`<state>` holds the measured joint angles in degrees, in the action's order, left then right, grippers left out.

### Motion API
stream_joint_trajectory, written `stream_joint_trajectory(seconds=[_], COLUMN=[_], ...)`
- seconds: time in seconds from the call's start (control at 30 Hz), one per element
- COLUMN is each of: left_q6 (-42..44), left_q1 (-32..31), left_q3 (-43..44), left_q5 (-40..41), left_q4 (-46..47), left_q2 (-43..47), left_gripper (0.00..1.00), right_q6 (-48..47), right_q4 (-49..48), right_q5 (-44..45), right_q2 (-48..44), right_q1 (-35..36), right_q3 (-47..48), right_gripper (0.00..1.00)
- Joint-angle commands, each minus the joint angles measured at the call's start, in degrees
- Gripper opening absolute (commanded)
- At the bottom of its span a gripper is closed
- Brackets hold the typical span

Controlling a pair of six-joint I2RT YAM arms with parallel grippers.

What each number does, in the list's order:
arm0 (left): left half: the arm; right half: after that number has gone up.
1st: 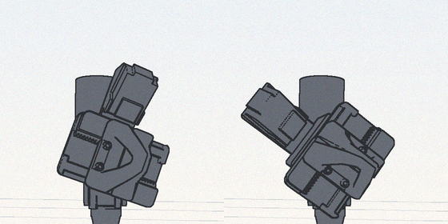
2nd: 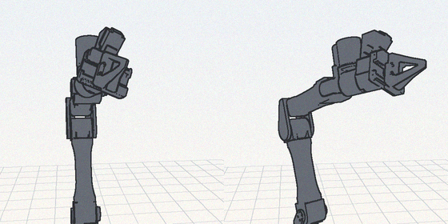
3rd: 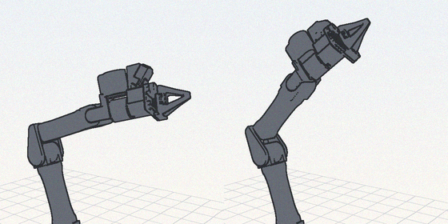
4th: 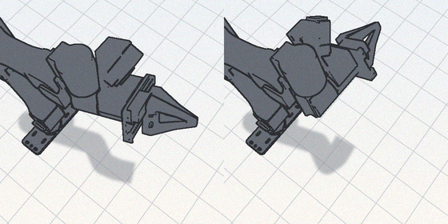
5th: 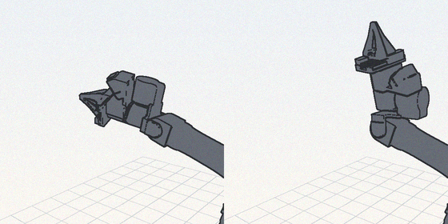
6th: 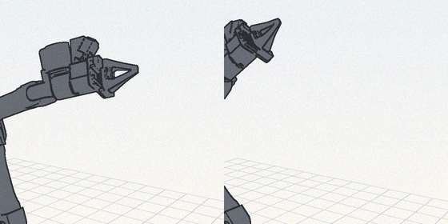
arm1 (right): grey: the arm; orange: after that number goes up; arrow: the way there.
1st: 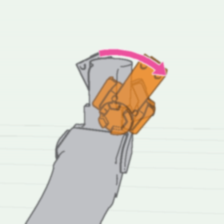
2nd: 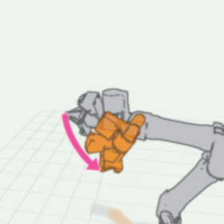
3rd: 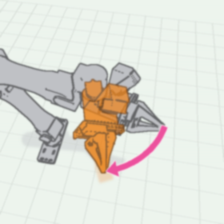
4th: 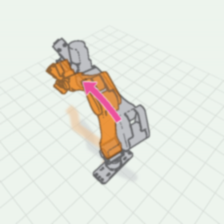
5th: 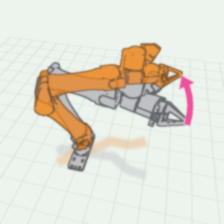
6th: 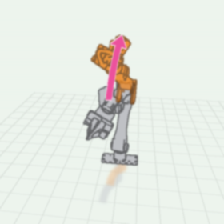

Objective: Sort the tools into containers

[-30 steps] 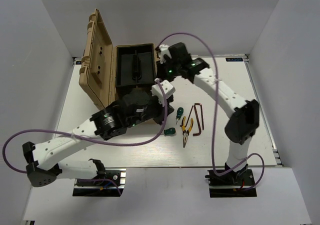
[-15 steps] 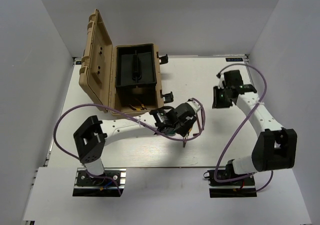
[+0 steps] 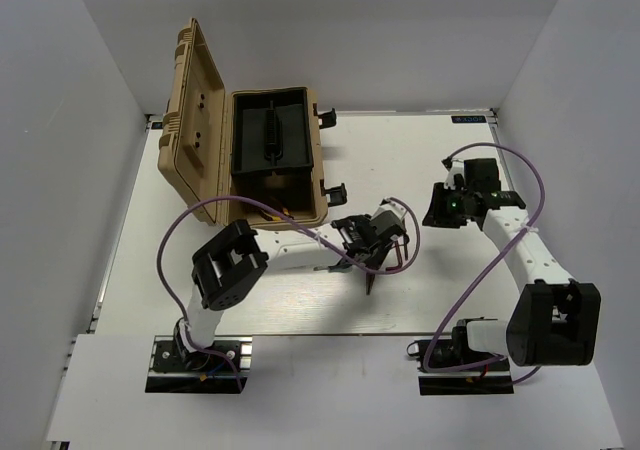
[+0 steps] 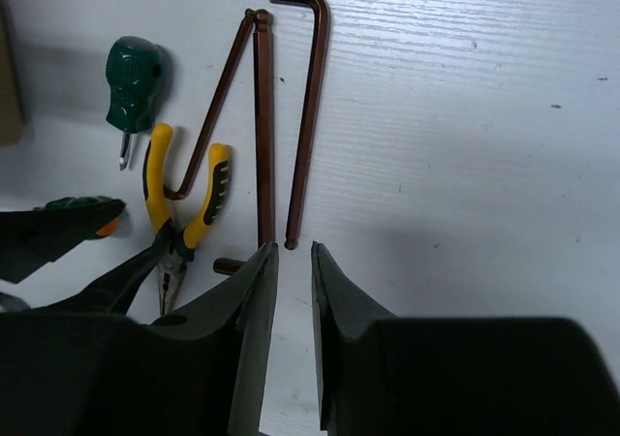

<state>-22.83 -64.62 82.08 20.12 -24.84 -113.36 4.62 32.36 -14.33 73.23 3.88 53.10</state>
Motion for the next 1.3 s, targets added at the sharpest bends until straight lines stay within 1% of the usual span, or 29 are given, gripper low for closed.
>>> stream_joint_trajectory(seconds=[0.0, 0.13, 0.2, 0.57, 0.87, 0.9, 1.0, 1.1, 1.13, 1.17, 1.27], left_q6=[-1.43, -2.57, -2.57, -3.10, -3.63, -3.63, -3.63, -4.15, -4.15, -4.15, -4.15], left_q1=[0.90, 1.95, 1.95, 3.62, 4.15, 4.15, 4.15, 4.15, 4.15, 4.15, 4.15], left_q3=[4.39, 7.12, 7.13, 5.81, 6.33, 6.33, 6.95, 6.95, 6.95, 7.47, 8.09], left_q5=[1.06, 2.11, 2.12, 3.17, 1.94, 1.94, 1.94, 1.94, 1.94, 1.94, 1.94], left_q4=[1.55, 0.41, 1.02, 1.55, 1.55, 1.55, 1.55, 1.55, 1.55, 1.55, 1.02], left_q2=[-1.33, -4.06, -4.06, -4.06, -6.61, -7.13, -8.36, -8.98, -8.98, -8.98, -8.98], left_gripper=[0.53, 0.49, 0.49, 0.46, 0.44, 0.44, 0.44, 0.38, 0.35, 0.27, 0.15], right_q6=[0.65, 0.83, 1.09, 1.79, 2.15, 2.23, 2.50, 2.41, 2.50, 2.50, 2.50], right_q4=[-3.62, -3.62, -3.88, -3.88, -3.97, -3.88, -3.97, -3.97, -4.06, -4.06, -3.97], right_q5=[-3.77, -5.01, -5.53, -7.56, -8.52, -8.70, -9.05, -9.14, -9.23, -9.31, -9.49], right_q2=[-1.95, -2.74, -3.18, -3.89, -4.06, -4.15, -4.15, -4.24, -4.24, -4.15, -4.24], right_q1=[-0.89, -1.68, -1.77, -3.26, -3.27, -4.92, -5.28, -5.46, -5.55, -5.64, -5.72], right_q3=[-0.63, -1.24, -1.51, -2.04, -2.30, -2.21, -2.30, -2.39, -2.39, -2.48, -2.39], right_gripper=[0.26, 0.26, 0.25, 0.25, 0.25, 0.25, 0.25, 0.25, 0.25, 0.25, 0.25])
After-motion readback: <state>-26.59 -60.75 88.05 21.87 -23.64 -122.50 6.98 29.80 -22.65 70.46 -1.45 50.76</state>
